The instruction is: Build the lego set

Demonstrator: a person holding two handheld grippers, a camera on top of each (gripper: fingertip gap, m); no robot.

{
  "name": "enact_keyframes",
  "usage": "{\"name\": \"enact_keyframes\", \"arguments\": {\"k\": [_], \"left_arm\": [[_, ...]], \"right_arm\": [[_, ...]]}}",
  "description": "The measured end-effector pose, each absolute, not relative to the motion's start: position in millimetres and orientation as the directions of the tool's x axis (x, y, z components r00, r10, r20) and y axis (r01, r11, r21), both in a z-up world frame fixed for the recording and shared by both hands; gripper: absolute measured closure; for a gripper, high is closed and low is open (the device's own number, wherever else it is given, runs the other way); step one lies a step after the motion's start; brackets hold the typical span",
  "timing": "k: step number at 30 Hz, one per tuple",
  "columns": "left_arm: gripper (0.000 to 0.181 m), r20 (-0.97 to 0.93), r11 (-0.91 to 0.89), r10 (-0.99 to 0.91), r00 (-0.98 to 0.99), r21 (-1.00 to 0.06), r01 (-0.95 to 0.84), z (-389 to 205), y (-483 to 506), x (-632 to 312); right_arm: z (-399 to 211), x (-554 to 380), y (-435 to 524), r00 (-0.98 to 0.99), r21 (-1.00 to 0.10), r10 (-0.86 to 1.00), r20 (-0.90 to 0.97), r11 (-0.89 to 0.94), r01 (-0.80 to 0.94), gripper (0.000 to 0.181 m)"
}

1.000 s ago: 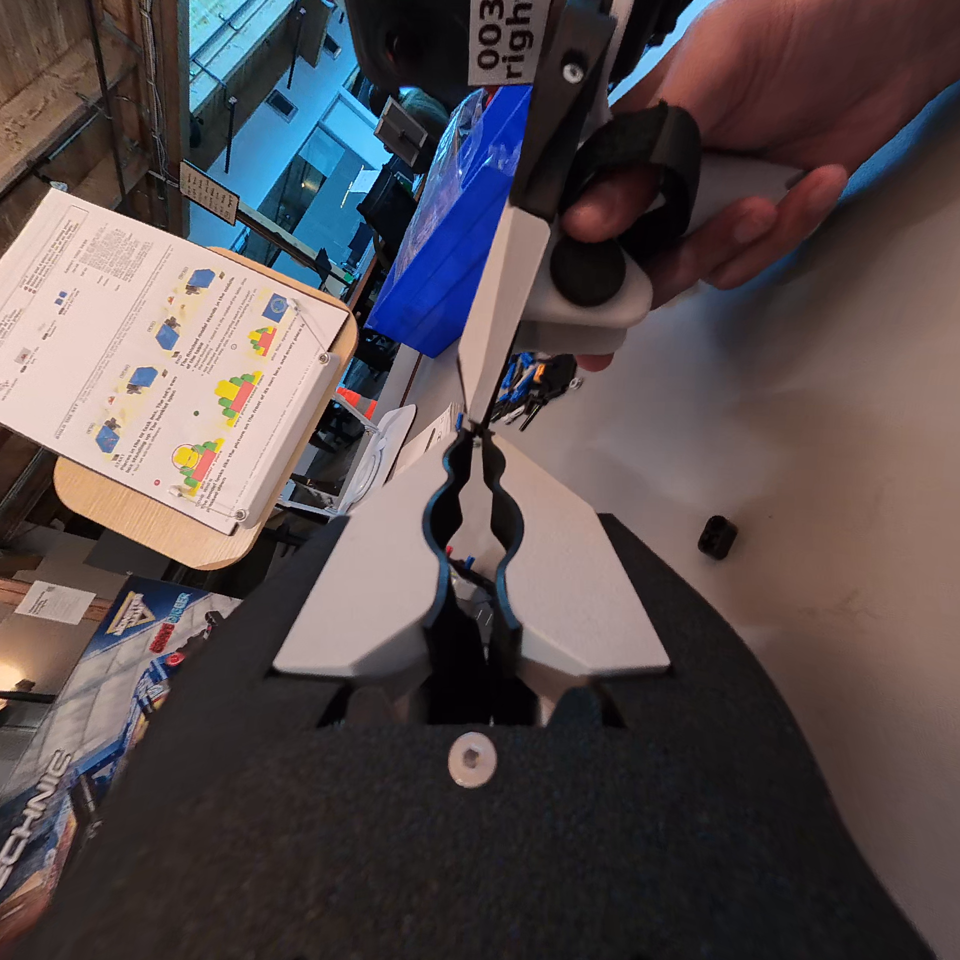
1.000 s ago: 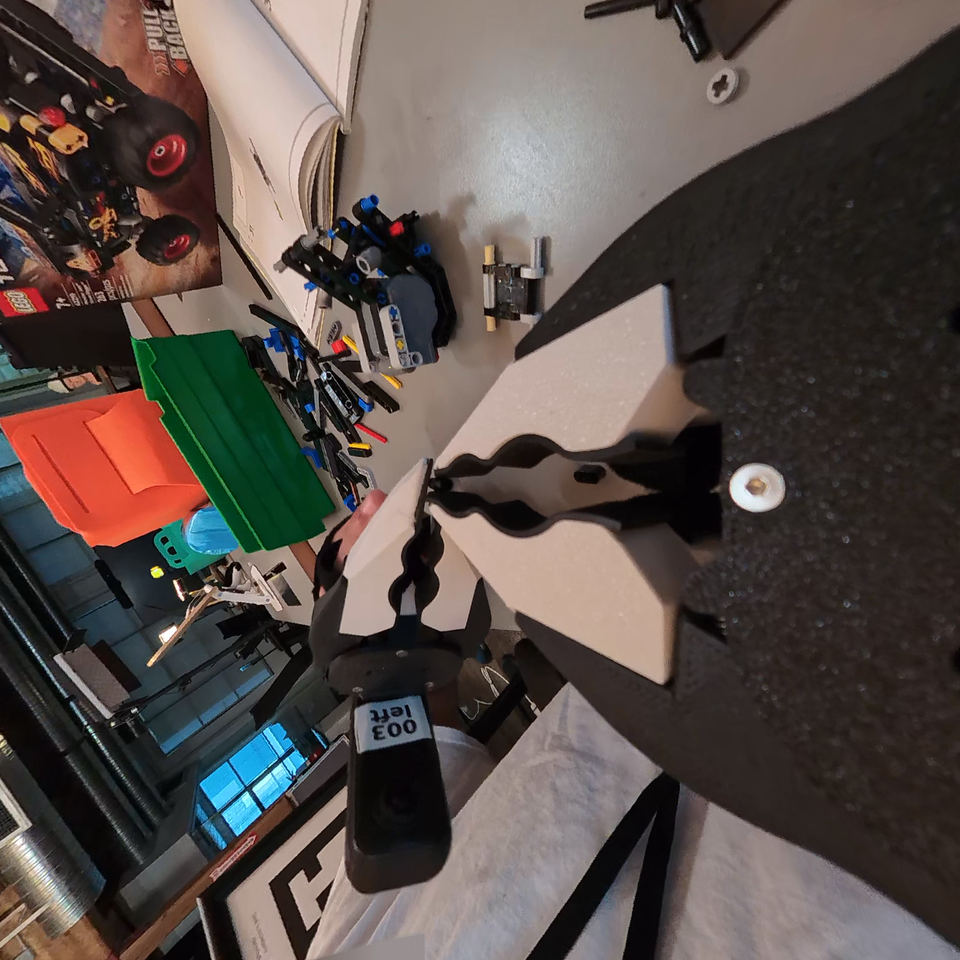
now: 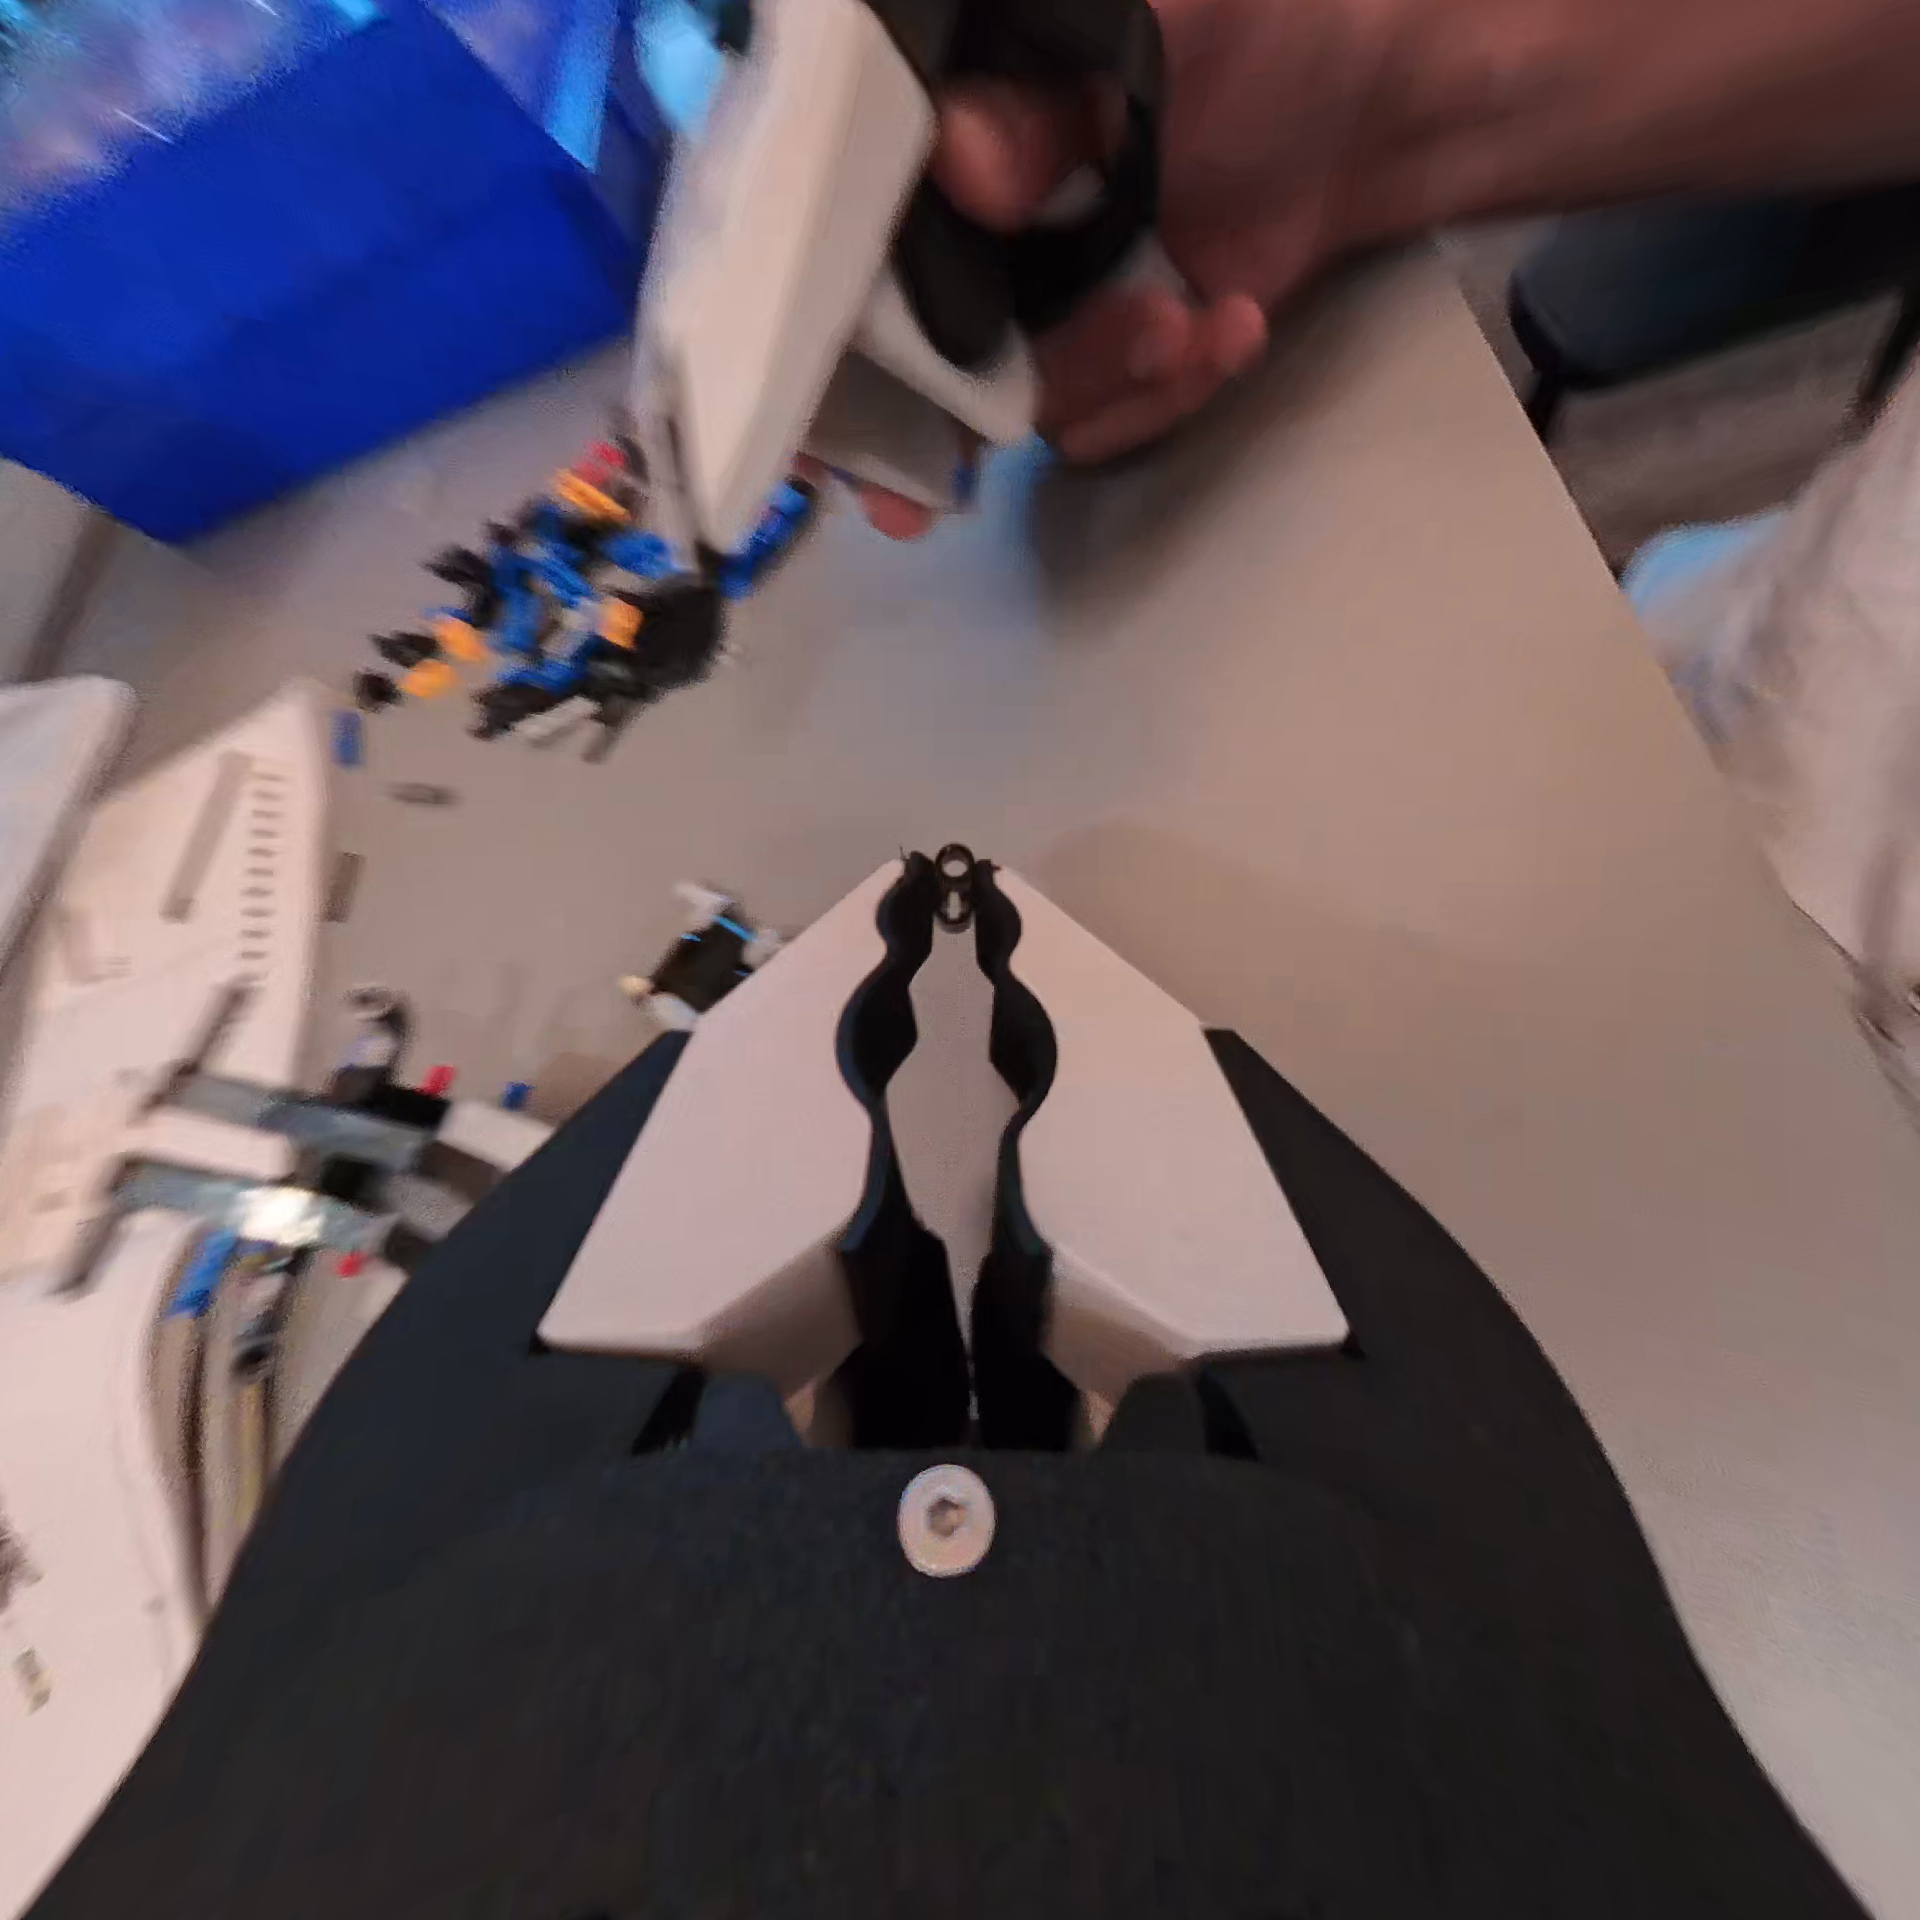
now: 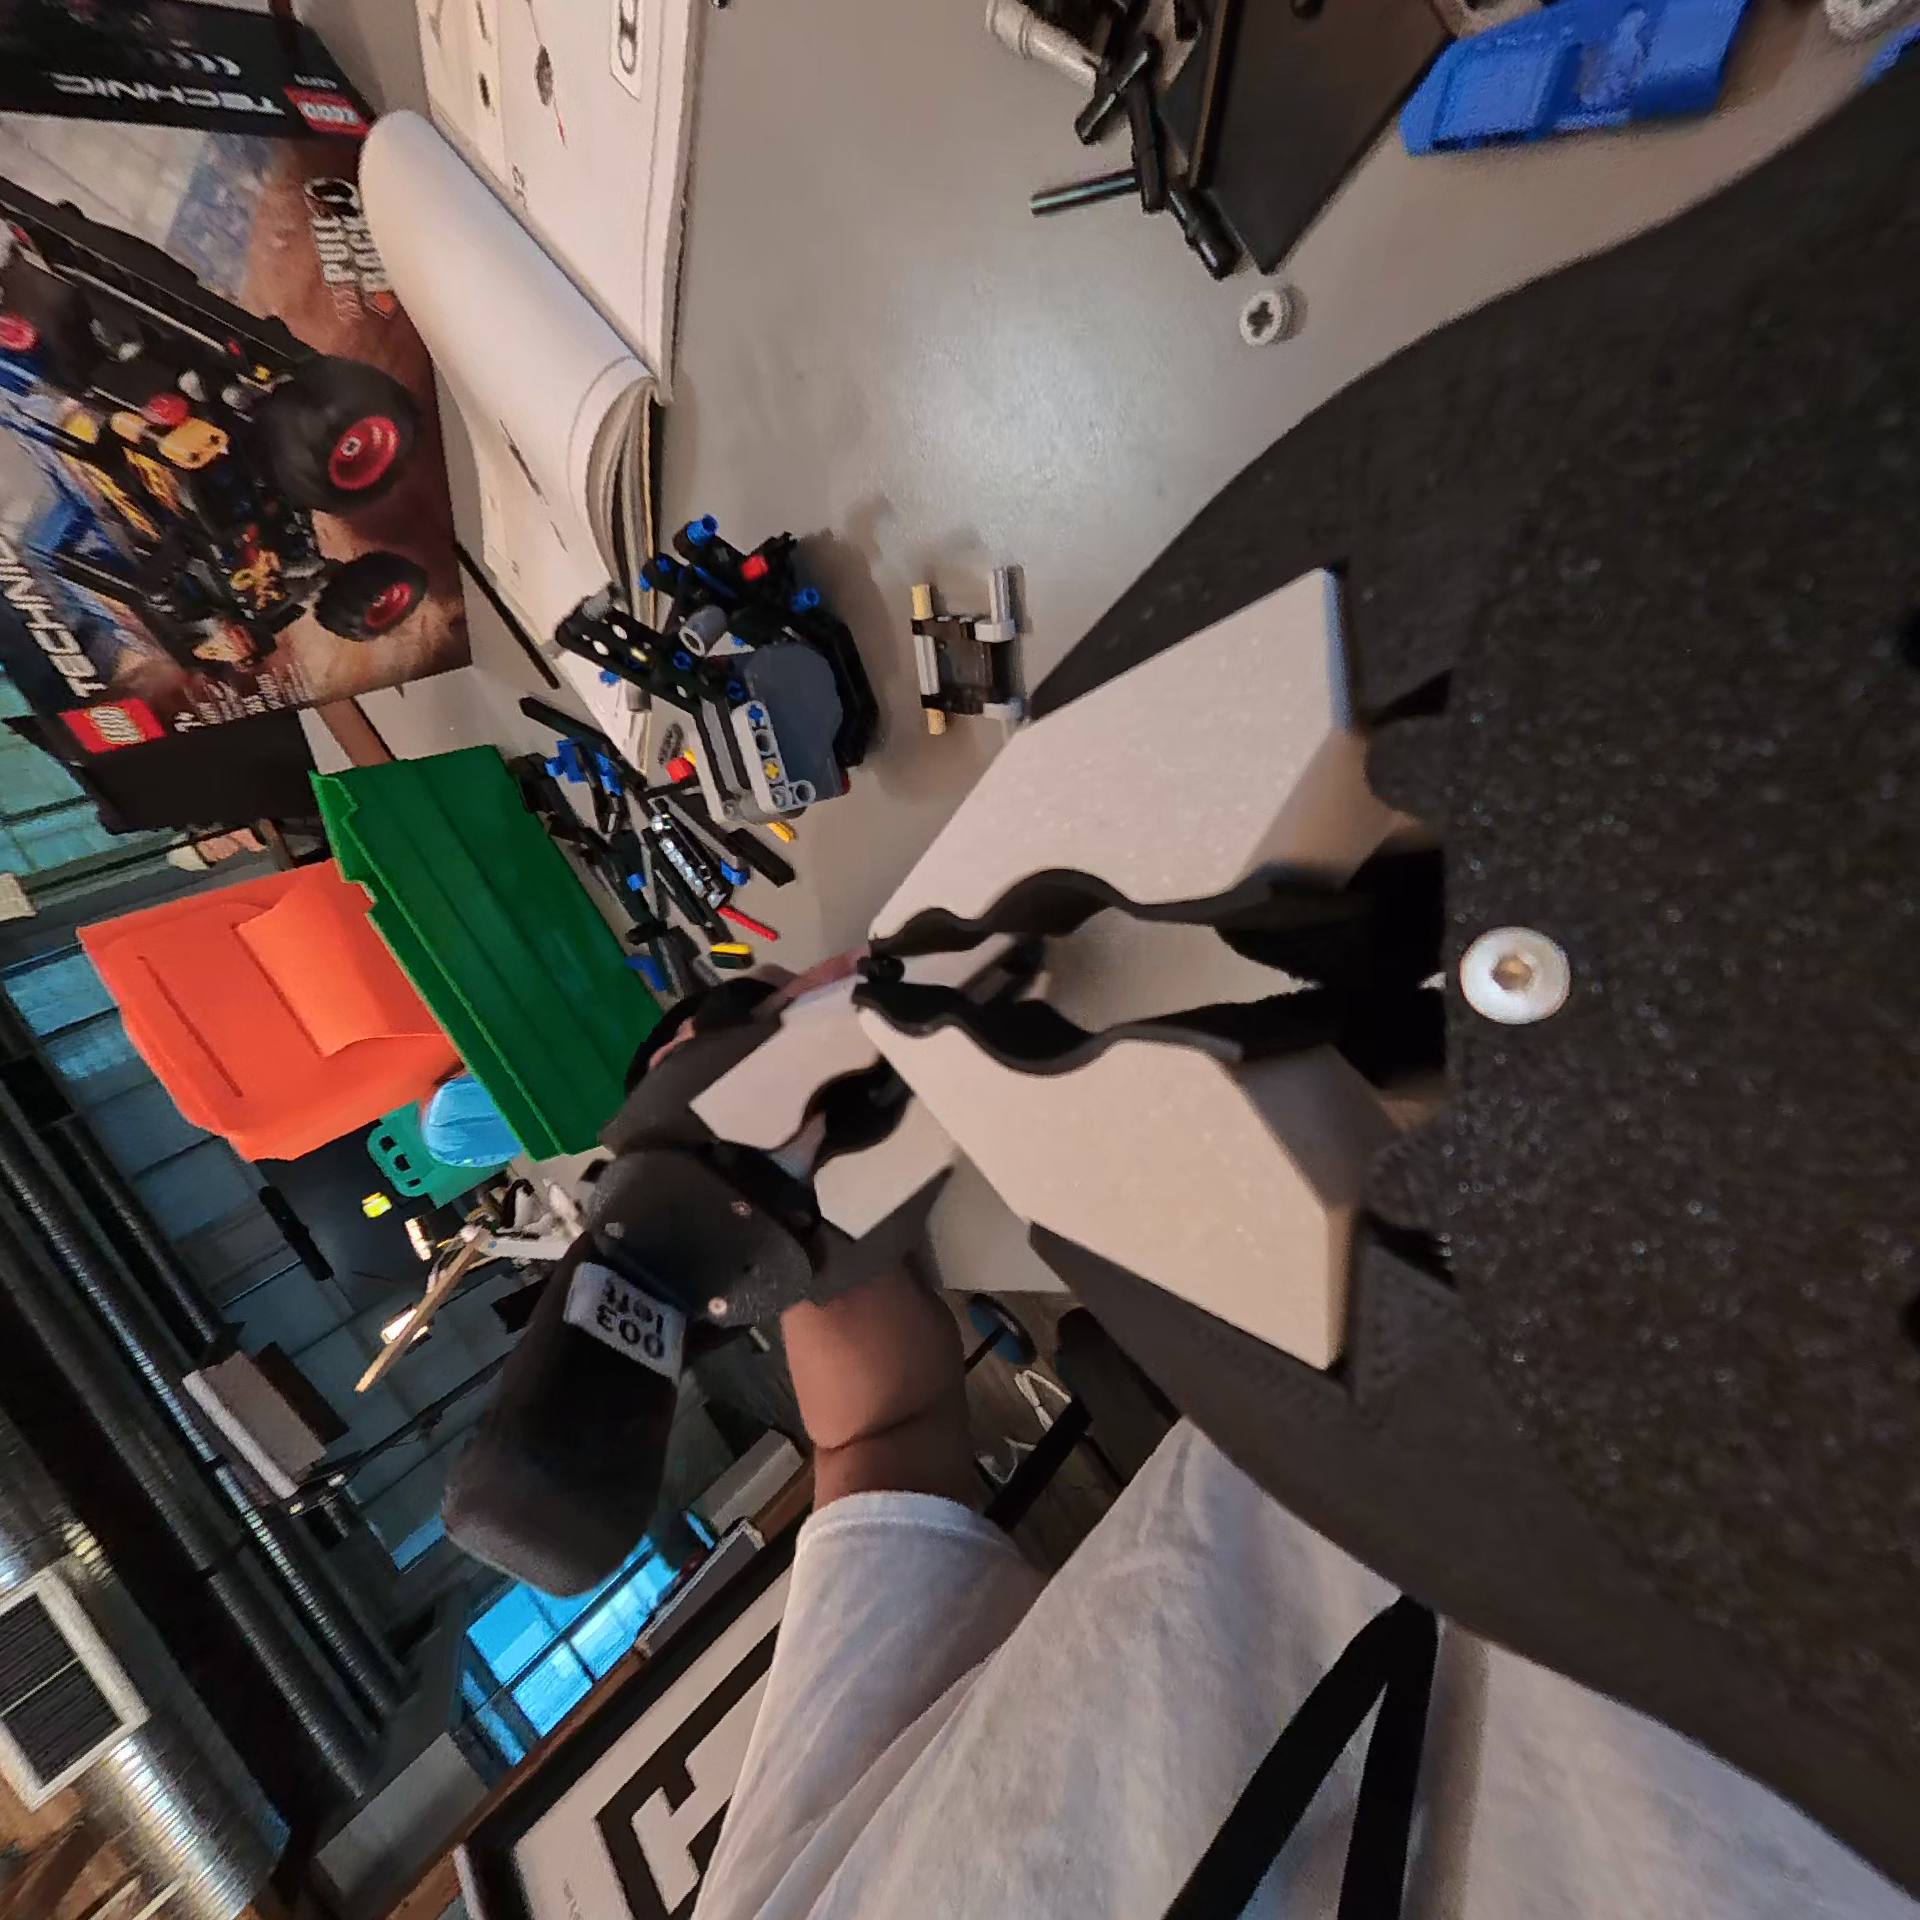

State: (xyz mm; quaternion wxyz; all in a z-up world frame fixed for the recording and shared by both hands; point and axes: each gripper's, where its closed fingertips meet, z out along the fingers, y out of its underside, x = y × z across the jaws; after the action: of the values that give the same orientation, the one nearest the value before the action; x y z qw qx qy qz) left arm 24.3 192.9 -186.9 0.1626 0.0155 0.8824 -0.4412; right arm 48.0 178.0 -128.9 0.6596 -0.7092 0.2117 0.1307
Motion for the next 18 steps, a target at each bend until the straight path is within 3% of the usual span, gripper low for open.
{"name": "enact_keyframes", "arguments": {"k": [5, 12, 18], "left_arm": [[0.176, -0.314, 0.293, -0.306, -0.899, -0.929, 0.225, -125.5, 202.3, 44.0], [0.176, -0.205, 0.066, -0.311, -0.928, -0.979, 0.194, -97.8, 193.7, 26.8], [0.176, -0.096, -0.047, -0.283, -0.954, -0.992, 0.113, -82.8, 197.7, 24.1]], "right_arm": [[-107.9, 44.8, 175.2, 0.840, -0.839, -0.011, -0.542, 0.062, -0.541, 0.177], [-93.4, 27.9, 192.4, 0.716, -0.710, 0.182, -0.674, 0.107, -0.696, 0.178], [-87.6, 23.6, 198.2, 0.714, -0.705, 0.212, -0.667, 0.129, -0.697, 0.178]]}}
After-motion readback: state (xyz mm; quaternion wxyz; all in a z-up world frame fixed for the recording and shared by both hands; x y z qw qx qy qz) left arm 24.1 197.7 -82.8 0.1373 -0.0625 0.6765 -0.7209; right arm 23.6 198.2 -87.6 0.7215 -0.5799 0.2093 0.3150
